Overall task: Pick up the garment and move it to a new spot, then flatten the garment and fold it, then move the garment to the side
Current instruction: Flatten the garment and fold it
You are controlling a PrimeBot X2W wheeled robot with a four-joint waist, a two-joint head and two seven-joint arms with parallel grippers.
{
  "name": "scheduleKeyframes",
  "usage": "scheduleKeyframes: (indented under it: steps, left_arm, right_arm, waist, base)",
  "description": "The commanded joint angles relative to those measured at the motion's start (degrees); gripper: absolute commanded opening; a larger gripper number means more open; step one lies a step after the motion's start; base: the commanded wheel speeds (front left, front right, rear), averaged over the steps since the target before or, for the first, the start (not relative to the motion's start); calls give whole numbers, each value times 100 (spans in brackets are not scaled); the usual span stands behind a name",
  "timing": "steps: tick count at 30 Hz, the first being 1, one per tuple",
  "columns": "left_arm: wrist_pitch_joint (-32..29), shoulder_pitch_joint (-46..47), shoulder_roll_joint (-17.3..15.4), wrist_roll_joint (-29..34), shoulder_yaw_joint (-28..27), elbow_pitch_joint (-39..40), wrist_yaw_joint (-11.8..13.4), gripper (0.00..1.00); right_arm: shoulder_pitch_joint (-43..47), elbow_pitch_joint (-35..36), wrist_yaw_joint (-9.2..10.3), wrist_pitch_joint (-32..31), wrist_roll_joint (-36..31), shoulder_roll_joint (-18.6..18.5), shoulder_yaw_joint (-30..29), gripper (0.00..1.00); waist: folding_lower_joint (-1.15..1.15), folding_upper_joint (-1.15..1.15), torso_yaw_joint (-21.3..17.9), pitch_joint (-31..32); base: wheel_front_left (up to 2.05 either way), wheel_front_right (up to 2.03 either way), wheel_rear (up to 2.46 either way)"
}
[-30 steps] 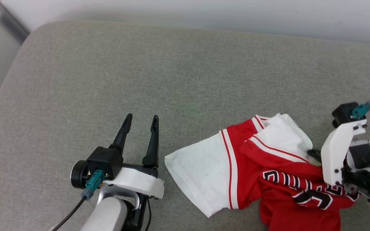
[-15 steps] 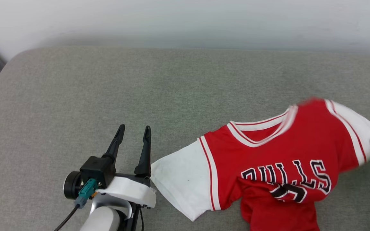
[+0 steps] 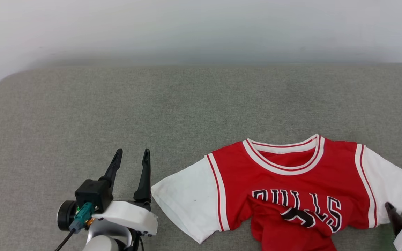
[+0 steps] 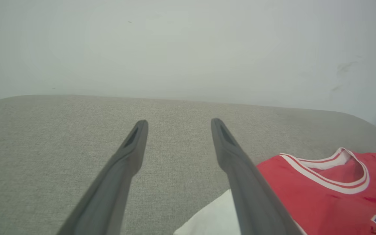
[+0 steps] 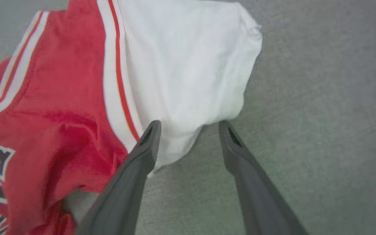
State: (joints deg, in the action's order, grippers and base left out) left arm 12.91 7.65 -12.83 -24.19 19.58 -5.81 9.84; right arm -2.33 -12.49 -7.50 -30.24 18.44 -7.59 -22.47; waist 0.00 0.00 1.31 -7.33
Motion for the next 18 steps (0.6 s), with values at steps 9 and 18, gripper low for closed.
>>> scheduleKeyframes:
  steps: [9,18]
  left_arm:
    - [-113,-256,-176,-120,-116,28,85,100]
    - [-522,-536,-353,-362,-164,-48,42,100]
  right_arm:
    - [150,611,2,1735,-383,55,358,100]
    - [598,1507,2,2506,-588,223,1298,100]
  waist:
    - [0,0,-81,372]
    - [0,0,-251,723]
  base:
    - [0,0,0]
    - [0,0,0]
